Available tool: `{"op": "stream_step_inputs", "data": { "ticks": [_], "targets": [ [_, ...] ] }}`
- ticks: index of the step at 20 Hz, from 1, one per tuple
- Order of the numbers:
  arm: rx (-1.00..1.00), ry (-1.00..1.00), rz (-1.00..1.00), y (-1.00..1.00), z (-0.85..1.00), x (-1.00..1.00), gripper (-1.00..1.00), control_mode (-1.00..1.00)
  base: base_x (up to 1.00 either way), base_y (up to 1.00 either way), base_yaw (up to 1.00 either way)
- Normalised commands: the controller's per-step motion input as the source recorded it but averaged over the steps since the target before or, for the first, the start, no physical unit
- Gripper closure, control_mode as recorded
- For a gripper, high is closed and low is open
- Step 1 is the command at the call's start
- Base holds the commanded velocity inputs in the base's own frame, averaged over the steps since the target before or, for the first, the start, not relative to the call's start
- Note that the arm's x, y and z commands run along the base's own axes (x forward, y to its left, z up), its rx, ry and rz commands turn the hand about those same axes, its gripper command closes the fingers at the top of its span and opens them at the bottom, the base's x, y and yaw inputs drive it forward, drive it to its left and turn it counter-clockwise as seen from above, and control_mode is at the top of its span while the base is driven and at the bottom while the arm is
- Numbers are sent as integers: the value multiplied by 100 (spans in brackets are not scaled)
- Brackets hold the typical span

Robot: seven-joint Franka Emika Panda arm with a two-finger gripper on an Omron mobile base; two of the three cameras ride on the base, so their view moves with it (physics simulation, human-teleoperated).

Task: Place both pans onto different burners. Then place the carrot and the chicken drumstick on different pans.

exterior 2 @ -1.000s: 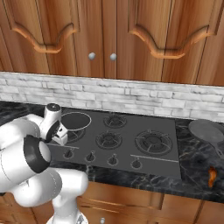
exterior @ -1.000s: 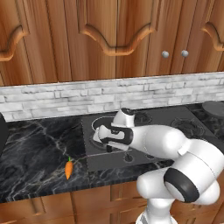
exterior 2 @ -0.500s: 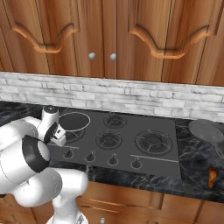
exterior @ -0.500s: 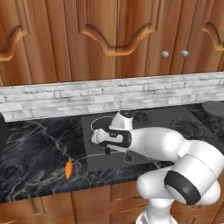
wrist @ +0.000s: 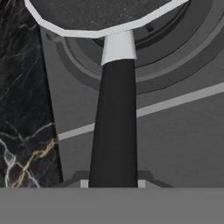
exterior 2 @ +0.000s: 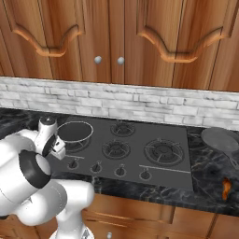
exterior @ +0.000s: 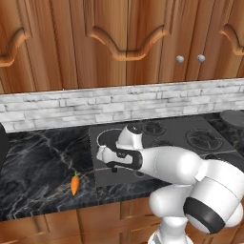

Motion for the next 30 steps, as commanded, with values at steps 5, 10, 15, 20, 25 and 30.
{"op": "stream_step_inputs", "data": {
  "ticks": [5,10,15,20,25,30],
  "targets": [
    [0,0,0,-2,-32,0,100,-100,0,0,0],
    [0,1,0,0,-14,-5,100,-100,0,0,0],
    [0,3,0,0,0,0,-100,-100,0,0,0],
    [0,0,0,0,0,0,-100,-100,0,0,0],
    [0,0,0,0,0,0,-100,-100,0,0,0],
    [0,1,0,-4,50,0,-100,-100,0,0,0]
  ]
}}
